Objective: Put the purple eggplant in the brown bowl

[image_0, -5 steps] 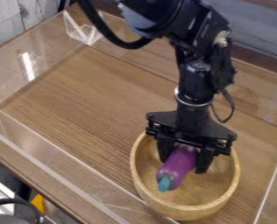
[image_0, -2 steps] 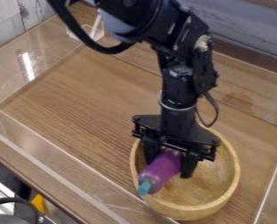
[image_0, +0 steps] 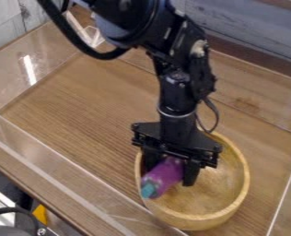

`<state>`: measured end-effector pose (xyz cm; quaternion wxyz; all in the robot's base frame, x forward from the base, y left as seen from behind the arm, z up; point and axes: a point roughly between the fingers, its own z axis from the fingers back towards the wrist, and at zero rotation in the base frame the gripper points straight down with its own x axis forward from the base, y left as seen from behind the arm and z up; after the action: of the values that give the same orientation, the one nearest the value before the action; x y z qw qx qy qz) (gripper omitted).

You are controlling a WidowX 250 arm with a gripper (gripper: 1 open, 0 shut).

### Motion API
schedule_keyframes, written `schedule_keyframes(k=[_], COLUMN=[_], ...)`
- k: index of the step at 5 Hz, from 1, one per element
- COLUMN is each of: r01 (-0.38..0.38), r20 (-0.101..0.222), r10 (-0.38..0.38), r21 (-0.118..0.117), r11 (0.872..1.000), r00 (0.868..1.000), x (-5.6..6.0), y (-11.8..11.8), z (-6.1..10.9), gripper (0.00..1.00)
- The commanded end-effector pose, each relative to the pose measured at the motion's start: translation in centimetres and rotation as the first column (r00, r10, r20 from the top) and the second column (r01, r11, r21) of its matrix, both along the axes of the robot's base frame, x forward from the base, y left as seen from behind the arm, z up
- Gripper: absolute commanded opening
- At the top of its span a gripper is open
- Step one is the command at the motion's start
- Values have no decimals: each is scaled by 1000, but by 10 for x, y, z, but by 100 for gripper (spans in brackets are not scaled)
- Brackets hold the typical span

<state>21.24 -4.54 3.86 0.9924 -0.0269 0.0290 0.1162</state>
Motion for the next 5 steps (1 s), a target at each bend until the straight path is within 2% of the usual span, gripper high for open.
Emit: schedule_keyframes(k=[1, 3, 5], r01=[-23, 34, 28], r20=[60, 57, 54], r10=[24, -33, -27], r21=[-16, -20, -16], r11=[1000, 999, 999], r00=[998, 998, 998], x=[8, -4, 4], y=[7, -35, -58], z=[18, 17, 13], gripper=[0, 0, 0])
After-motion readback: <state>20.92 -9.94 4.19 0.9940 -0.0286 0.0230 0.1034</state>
